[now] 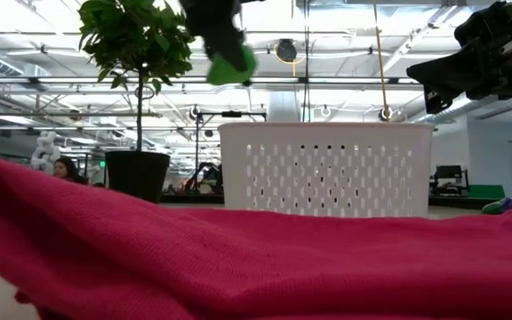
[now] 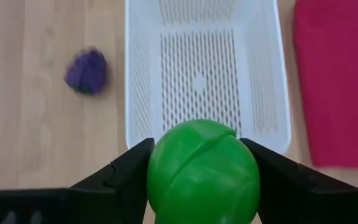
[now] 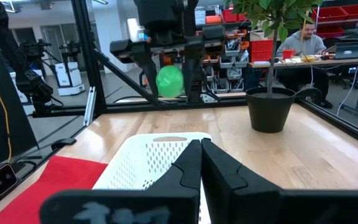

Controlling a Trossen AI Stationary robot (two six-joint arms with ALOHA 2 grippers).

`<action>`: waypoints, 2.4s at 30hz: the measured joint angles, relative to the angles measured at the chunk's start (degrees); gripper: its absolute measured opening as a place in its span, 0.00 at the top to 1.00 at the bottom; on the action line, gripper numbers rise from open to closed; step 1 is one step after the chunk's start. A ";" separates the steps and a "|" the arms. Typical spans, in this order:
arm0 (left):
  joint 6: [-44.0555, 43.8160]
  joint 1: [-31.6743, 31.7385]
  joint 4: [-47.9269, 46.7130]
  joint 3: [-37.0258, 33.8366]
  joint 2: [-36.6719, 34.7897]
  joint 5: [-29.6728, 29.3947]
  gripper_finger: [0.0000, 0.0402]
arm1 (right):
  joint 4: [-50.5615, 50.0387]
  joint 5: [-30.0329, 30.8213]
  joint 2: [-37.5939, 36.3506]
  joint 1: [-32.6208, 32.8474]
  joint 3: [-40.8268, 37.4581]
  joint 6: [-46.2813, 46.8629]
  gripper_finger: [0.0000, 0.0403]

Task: Pick and placing Produce into tupperware
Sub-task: Put the green guava into the white bin

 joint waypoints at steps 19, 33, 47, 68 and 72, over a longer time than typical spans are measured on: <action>10.05 2.78 -3.53 17.07 15.24 1.16 0.43 | 0.41 0.00 0.52 0.00 0.00 0.15 1.00; 24.69 2.06 0.14 17.04 20.79 1.14 0.43 | 0.43 -0.02 0.54 0.00 0.00 0.14 1.00; 22.88 2.65 1.43 17.04 20.79 3.33 0.43 | 1.22 0.07 0.54 0.00 0.01 -0.52 1.00; 22.05 2.03 1.20 17.05 25.53 5.84 0.43 | 1.65 0.17 1.43 0.00 0.01 -1.33 1.00; 18.76 2.65 1.43 17.02 25.97 5.68 0.43 | 1.74 0.17 1.66 0.00 0.01 -1.35 1.00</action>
